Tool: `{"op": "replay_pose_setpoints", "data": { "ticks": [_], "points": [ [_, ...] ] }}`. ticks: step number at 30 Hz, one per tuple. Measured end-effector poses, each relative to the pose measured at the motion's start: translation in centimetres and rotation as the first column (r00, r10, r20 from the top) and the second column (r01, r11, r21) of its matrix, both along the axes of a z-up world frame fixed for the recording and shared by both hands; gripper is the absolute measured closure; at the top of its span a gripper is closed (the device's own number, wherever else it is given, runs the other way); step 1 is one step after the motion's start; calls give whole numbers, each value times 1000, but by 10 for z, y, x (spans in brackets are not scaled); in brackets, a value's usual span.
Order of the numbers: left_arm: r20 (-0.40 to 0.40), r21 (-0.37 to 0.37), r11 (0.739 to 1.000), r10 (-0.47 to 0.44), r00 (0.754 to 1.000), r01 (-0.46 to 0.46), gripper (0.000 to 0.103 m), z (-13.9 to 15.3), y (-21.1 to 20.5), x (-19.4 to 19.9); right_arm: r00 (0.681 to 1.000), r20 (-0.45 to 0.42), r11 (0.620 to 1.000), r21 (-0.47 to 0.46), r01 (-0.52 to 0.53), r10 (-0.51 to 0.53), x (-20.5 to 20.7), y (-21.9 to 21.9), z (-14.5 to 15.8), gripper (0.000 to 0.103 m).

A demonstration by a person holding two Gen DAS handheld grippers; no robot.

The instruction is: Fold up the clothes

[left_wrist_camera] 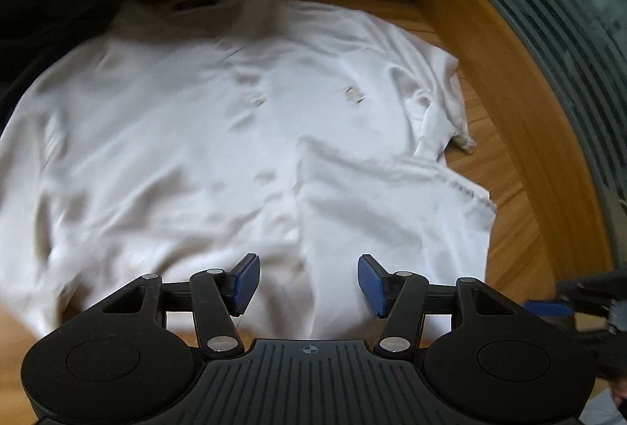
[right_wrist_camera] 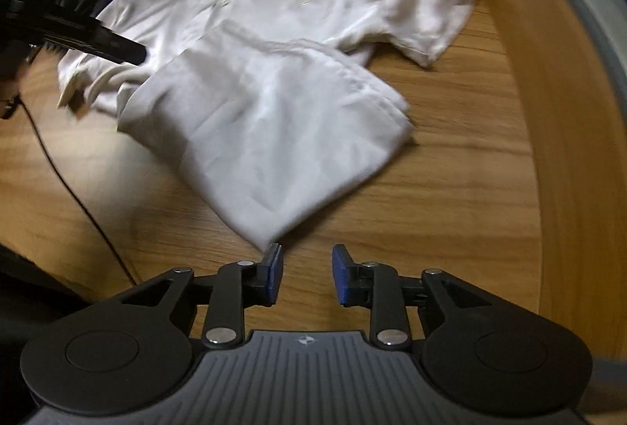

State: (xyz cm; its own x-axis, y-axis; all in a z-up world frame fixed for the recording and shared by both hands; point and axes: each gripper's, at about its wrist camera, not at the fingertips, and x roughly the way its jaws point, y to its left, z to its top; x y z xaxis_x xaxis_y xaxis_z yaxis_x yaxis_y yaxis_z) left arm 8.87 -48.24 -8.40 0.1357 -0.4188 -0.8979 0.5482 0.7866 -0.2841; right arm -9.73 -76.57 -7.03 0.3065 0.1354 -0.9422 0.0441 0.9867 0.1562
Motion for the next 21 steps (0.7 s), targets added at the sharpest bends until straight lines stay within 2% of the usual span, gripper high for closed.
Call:
{"op": "replay_pose_setpoints", "data": {
  "ticks": [6, 12, 14, 16, 21],
  "points": [
    [25, 50, 997, -67, 997, 66, 45, -26, -43, 17, 996, 7, 996, 16, 93, -93, -28, -3, -2, 63],
    [16, 89, 994, -65, 998, 63, 48, -43, -59, 30, 983, 13, 982, 32, 184, -185, -56, -6, -3, 62],
    [12, 90, 994, -60, 998, 59, 67, -47, -61, 31, 977, 15, 976, 37, 213, -214, -64, -7, -4, 62],
    [13, 86, 994, -64, 998, 63, 99, -47, -61, 28, 974, 22, 973, 33, 226, -227, -68, -10, -2, 61],
    [99, 36, 991, -130, 987, 127, 100, -20, -55, 3, 973, 49, 974, 31, 226, -228, -66, -16, 2, 61]
  ]
}}
